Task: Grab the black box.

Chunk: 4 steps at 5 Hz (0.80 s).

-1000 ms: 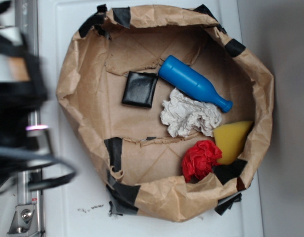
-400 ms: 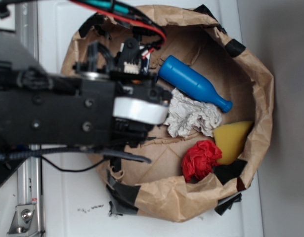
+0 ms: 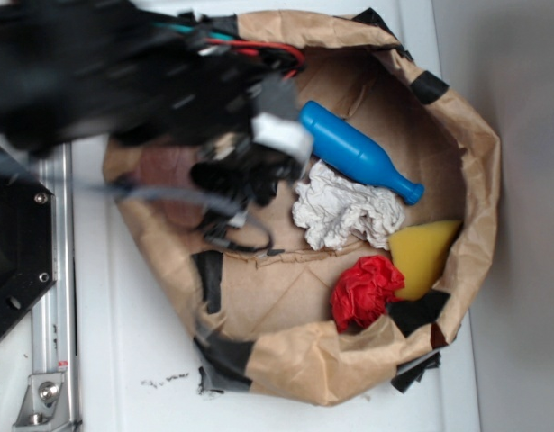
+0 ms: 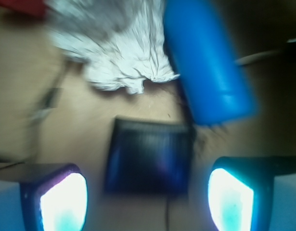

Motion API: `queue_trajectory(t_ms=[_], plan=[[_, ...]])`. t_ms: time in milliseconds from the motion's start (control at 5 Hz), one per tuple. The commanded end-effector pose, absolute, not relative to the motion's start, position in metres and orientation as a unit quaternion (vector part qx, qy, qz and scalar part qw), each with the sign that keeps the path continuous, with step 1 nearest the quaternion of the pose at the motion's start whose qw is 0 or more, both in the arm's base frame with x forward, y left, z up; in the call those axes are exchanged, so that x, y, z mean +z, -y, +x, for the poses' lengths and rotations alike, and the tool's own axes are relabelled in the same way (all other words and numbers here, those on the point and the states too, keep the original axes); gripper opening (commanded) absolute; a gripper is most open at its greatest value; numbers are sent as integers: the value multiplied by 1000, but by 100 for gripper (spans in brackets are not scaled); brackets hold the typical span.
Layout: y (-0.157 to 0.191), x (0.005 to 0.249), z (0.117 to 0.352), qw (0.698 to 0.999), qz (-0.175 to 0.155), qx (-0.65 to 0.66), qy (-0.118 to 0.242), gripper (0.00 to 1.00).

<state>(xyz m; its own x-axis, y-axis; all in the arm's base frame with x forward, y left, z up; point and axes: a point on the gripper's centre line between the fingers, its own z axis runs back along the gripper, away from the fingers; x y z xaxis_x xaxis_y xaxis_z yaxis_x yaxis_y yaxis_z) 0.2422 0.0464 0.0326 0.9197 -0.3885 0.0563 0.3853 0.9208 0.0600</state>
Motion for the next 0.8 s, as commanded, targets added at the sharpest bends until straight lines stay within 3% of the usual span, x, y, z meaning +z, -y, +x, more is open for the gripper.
queue_trajectory(t_ms=[0, 600], plan=[[-33, 6, 292, 977, 30, -207, 37, 100], [-26, -2, 283, 979, 19, -200, 27, 100]])
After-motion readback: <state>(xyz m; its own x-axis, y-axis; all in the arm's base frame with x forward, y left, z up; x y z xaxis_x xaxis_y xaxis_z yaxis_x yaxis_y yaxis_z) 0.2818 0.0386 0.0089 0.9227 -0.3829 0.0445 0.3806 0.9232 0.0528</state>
